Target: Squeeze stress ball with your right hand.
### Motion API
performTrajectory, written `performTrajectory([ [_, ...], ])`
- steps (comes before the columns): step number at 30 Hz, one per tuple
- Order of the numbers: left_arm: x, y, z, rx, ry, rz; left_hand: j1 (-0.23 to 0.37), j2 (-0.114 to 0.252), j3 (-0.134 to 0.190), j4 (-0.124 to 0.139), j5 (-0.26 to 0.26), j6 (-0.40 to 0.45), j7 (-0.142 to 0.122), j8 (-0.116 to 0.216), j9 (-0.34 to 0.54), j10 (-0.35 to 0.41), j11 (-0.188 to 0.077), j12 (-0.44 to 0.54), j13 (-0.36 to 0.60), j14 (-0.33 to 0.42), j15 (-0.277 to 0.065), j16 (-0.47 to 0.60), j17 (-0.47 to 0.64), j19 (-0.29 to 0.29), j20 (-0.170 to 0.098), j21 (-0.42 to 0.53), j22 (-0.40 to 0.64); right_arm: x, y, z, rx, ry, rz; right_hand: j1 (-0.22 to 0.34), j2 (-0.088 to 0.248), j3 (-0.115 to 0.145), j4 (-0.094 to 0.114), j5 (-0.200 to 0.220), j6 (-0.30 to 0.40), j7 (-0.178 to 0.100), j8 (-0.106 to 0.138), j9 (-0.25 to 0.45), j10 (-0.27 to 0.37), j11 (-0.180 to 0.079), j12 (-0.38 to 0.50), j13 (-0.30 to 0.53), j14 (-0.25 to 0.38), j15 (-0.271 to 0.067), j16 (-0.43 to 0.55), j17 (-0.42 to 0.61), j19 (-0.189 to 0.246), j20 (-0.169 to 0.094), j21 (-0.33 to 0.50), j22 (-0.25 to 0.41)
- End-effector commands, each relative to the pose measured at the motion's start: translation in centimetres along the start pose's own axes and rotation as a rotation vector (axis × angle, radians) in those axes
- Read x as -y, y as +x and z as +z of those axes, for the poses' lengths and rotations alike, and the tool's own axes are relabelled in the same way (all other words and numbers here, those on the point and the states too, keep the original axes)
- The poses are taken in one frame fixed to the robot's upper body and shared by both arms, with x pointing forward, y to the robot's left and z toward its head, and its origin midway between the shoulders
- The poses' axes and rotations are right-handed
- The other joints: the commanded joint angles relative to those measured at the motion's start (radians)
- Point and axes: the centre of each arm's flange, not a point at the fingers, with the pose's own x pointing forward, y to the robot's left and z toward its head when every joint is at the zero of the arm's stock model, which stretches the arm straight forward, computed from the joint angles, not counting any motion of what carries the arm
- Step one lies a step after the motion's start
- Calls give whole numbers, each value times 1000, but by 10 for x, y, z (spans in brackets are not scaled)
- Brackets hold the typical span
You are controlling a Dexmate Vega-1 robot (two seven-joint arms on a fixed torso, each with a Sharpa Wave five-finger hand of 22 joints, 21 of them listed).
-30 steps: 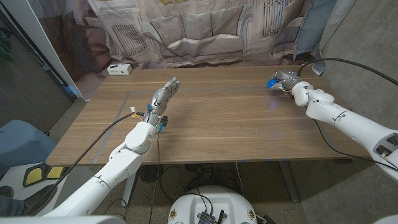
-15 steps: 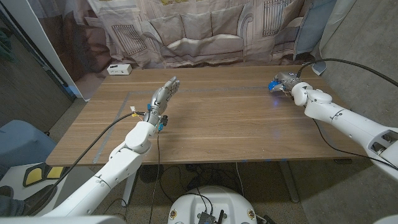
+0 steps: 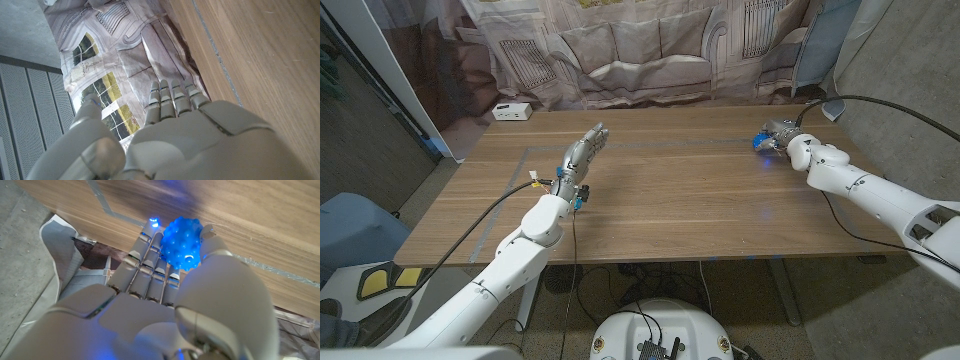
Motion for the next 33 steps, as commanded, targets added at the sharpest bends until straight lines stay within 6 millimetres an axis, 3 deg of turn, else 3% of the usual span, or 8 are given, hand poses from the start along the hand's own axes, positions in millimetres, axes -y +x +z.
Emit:
performTrajectory([
  [1,2,0,1,-11,7,-13,8,0,5,-1,-1,9,-2,-2,3,4,-2,-3,2,11,-2,-2,2,4,-7,-3,5,-7,3,-5,-20,-12,17,6,6,7,0,5,-2,-1,3,2,-5,0,0,1,-8,-35,-3,1,-8,2,-2,1],
  [20,0,0,-5,-16,-2,-14,8,0,5,-1,-1,9,-3,-2,3,3,1,-4,2,11,-2,-2,2,4,-6,-3,5,-12,5,0,-22,-32,37,-7,3,2,3,4,-14,0,0,2,-13,2,-1,1,-15,-34,-7,0,-12,4,-8,0],
  [33,-3,0,-4,-14,0,-9,8,-1,5,-1,-1,8,-2,-2,3,5,-2,-3,2,11,0,-2,2,3,-4,-4,5,-11,6,-2,-31,-37,32,-40,-16,-14,10,2,-70,5,-13,2,-66,8,-13,1,-62,-16,-25,-3,-43,4,-29,0],
])
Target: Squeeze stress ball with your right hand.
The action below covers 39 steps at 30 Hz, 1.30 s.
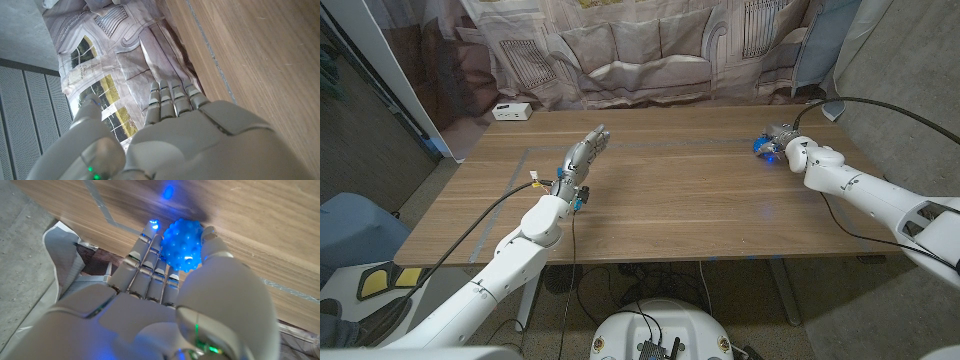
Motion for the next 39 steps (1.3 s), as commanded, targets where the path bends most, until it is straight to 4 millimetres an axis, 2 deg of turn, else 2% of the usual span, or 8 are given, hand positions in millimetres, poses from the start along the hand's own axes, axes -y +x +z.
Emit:
performTrajectory([
  [1,-2,1,0,3,-1,5,8,-1,5,-1,-1,8,-2,-2,3,4,-2,-4,2,12,0,-2,2,3,-4,-4,5,1,0,-1,-7,-5,0,-17,-8,-7,2,2,-21,-3,-5,2,-24,4,-5,1,-17,-23,-13,-3,-18,2,-10,0],
  [5,-2,2,0,1,-7,3,9,0,5,-1,-1,9,-2,-2,3,5,-4,-3,2,12,0,-2,2,3,-5,-4,5,2,0,-1,-14,-29,11,-55,-26,-23,12,1,-61,-5,-10,2,-63,3,-10,2,-64,-10,-28,-8,-50,12,-30,0],
  [9,-2,4,2,-3,-1,-5,9,0,5,-1,-1,11,-2,-1,3,4,-2,-4,2,12,1,-2,2,3,-4,-4,5,4,-2,-1,-12,-56,9,-77,-54,-34,10,11,-103,0,-11,2,-104,5,-11,2,-121,2,-42,-19,-79,20,-52,-1],
  [20,-7,9,4,17,-7,20,9,0,5,0,-1,10,-3,-2,3,5,-5,-4,2,10,1,-2,2,3,-4,-4,5,3,-3,-2,-34,-73,16,-127,-68,-42,18,24,-187,-8,-13,2,-197,-4,-14,2,-225,33,-46,-35,-148,45,-101,-2],
  [31,-9,9,0,11,-15,28,9,1,6,0,-1,11,-3,-2,3,5,-5,-4,2,11,1,-2,2,3,-3,-4,5,2,-2,2,-38,-87,38,-181,-79,-54,29,28,-273,-15,-13,2,-278,15,-14,2,-324,61,-48,-49,-200,68,-136,-2],
  [34,-9,10,-2,10,-18,29,9,1,6,0,-1,11,-2,-2,3,6,-5,-3,2,11,1,-2,2,3,-3,-4,5,2,-2,5,-46,-99,49,-190,-79,-55,31,30,-287,-14,-12,2,-291,12,-14,1,-338,66,-46,-51,-218,75,-144,-2],
  [36,-9,10,-2,13,-17,33,9,1,6,0,-1,11,-2,-2,4,6,-5,-3,2,11,1,-2,2,3,-3,-4,5,2,-3,6,-51,-104,55,-211,-78,-59,38,30,-300,-26,-7,2,-316,2,-13,0,-381,67,-49,-56,-260,90,-160,-2],
  [39,-10,10,-2,21,-19,40,9,1,6,0,-1,12,-2,-2,4,6,-4,-4,2,11,1,-2,2,3,-4,-4,5,4,-4,7,-56,-109,48,-237,-77,-61,41,32,-338,-42,-7,1,-370,19,-14,-4,-455,87,-49,-71,-341,115,-174,-3],
])
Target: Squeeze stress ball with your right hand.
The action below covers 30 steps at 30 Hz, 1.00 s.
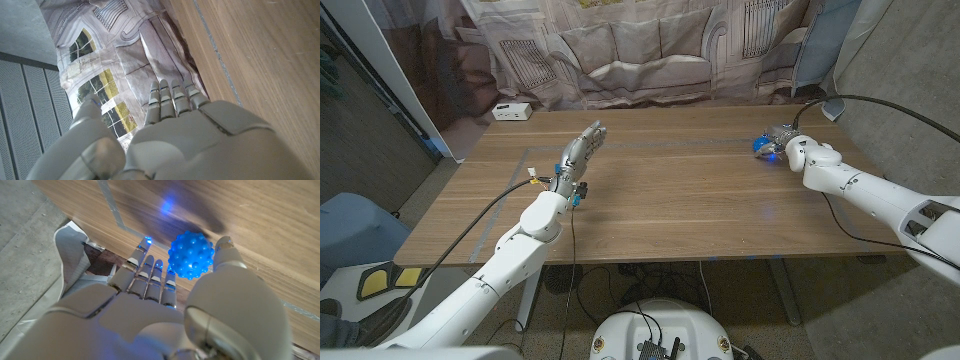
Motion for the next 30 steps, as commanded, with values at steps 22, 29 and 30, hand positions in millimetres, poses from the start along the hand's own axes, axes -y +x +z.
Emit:
performTrajectory([
  [22,0,8,-3,15,-5,1,10,3,7,1,-1,13,2,0,4,8,-3,-3,2,15,0,-1,3,5,-4,-3,5,2,-28,-5,68,249,-204,-94,31,-4,25,7,-68,29,12,-4,-98,48,15,-8,-176,22,6,-33,-246,-12,-22,-2],
  [29,4,15,-3,14,-5,-21,10,4,7,1,-1,16,2,1,3,10,-4,-2,2,17,-1,0,2,6,-4,-3,5,0,-36,-3,99,338,-279,-108,35,-4,27,5,-111,44,-1,-7,-116,49,12,-10,-188,21,10,-38,-253,-17,-11,-3],
  [30,4,15,-2,14,-3,-24,10,4,7,1,-1,16,2,1,3,11,-4,-2,2,17,-1,0,2,6,-4,-3,5,0,-37,-3,106,345,-287,-110,35,-4,27,5,-124,46,-5,-7,-116,48,13,-10,-186,19,13,-39,-252,-17,-9,-3],
])
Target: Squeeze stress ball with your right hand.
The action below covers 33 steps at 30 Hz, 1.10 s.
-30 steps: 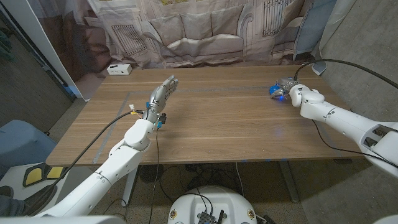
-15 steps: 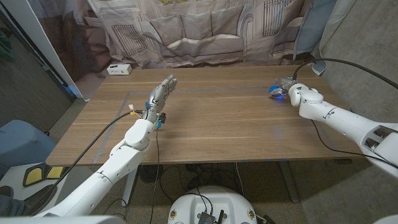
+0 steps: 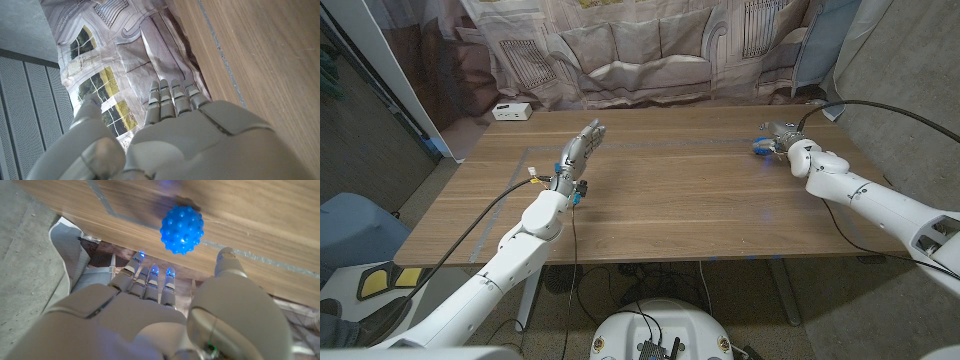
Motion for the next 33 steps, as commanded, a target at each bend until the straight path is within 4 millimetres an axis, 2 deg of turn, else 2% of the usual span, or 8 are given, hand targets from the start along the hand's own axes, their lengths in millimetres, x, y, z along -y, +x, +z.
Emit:
performTrajectory([
  [1,5,9,0,-2,3,-29,10,4,8,1,-1,7,0,0,3,5,2,-2,2,6,0,0,2,7,-4,-3,5,2,-16,0,59,169,-151,-12,3,3,9,4,-48,3,-14,1,-8,-5,4,-1,-4,-5,10,-3,0,-5,15,2],
  [6,6,11,0,-8,4,-36,10,4,8,1,-1,7,1,0,3,6,3,-2,2,6,0,0,2,7,-5,-3,5,1,-20,1,77,213,-182,-14,4,4,6,3,-68,14,-14,0,-7,-11,5,-3,12,-14,17,-7,20,-12,24,2],
  [7,5,11,0,-8,5,-37,10,4,8,1,-1,7,2,0,3,6,3,-2,2,6,0,0,2,6,-4,-3,5,1,-21,1,78,223,-188,-15,4,5,5,3,-70,28,-12,0,-6,-10,6,-3,13,-14,18,-9,23,-13,25,2],
  [10,3,12,1,-12,10,-39,10,4,8,1,-1,8,1,0,3,7,5,-2,2,6,0,0,2,7,-6,-3,5,0,-25,2,89,258,-213,-17,4,5,4,3,-66,42,-8,-1,-7,-3,6,-4,13,-8,18,-10,27,-13,26,2],
  [14,2,12,2,-10,9,-37,10,4,8,1,-1,9,3,1,3,6,5,-2,2,7,-1,0,2,7,-7,-3,5,1,-28,3,108,311,-242,-20,5,5,5,2,-64,50,-5,-1,-7,2,6,-5,13,-5,18,-12,30,-12,27,2],
  [33,-10,11,7,6,11,-8,10,3,7,1,-1,11,3,0,3,7,5,-2,2,7,0,-1,2,7,-9,-3,5,1,-45,12,127,507,-311,-40,10,4,9,1,-17,52,15,-4,29,11,18,-7,44,-9,31,-17,52,-7,32,2],
])
